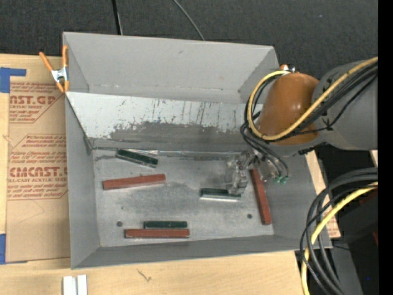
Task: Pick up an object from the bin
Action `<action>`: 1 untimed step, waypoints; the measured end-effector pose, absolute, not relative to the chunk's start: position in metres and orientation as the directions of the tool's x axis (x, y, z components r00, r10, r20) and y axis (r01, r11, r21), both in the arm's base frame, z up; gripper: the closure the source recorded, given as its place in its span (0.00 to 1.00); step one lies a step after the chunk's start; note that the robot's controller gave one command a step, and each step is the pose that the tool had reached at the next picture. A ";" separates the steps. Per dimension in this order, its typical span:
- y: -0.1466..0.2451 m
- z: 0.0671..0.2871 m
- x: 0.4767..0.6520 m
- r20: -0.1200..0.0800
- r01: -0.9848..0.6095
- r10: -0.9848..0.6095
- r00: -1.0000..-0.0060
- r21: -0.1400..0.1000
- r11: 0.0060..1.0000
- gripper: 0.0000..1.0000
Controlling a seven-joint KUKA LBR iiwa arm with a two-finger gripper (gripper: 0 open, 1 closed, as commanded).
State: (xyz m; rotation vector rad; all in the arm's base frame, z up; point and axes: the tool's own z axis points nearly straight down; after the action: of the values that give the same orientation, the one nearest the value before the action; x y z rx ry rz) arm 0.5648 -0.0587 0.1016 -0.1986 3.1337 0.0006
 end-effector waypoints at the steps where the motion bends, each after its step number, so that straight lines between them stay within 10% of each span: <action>1: -0.059 0.102 0.565 -0.002 -0.126 -0.126 -0.992 0.000 0.992 0.00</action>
Offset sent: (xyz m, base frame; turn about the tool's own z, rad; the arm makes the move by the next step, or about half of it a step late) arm 0.0000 0.0000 0.0000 0.0000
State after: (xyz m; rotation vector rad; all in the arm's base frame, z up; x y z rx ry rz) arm 0.5648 -0.0587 0.1016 -0.1986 3.1336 0.0008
